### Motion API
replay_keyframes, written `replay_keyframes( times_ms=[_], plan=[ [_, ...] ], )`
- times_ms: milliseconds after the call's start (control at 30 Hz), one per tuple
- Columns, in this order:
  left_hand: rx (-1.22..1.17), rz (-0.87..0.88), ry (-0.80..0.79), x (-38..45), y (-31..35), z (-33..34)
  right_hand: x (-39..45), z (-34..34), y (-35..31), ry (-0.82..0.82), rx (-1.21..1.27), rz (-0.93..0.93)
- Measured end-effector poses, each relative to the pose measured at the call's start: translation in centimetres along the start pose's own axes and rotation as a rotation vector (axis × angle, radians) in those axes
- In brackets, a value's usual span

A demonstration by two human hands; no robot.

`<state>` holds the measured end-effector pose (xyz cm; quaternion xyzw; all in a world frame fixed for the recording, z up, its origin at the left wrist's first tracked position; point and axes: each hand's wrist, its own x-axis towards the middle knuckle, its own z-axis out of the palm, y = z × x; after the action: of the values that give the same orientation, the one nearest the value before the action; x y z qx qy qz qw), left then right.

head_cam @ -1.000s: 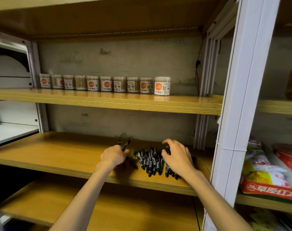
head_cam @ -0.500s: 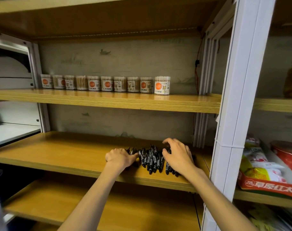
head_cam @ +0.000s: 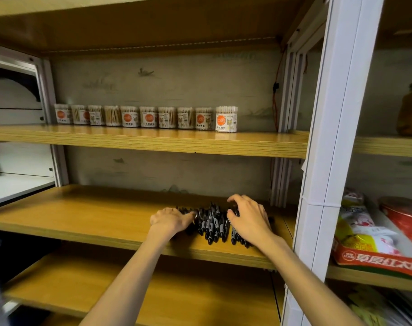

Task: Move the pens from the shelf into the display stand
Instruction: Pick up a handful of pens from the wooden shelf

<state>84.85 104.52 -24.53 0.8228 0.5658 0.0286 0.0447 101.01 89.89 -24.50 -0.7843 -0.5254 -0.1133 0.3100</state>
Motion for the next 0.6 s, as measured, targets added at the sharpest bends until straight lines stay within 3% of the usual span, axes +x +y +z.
replay_keyframes(
  times_ms=[600],
  plan=[
    [0.142, -0.044, 0.014, 0.0, 1.8, -0.5, -0.3, 0.3, 0.9, -0.011, -0.02, -0.018]
  ],
)
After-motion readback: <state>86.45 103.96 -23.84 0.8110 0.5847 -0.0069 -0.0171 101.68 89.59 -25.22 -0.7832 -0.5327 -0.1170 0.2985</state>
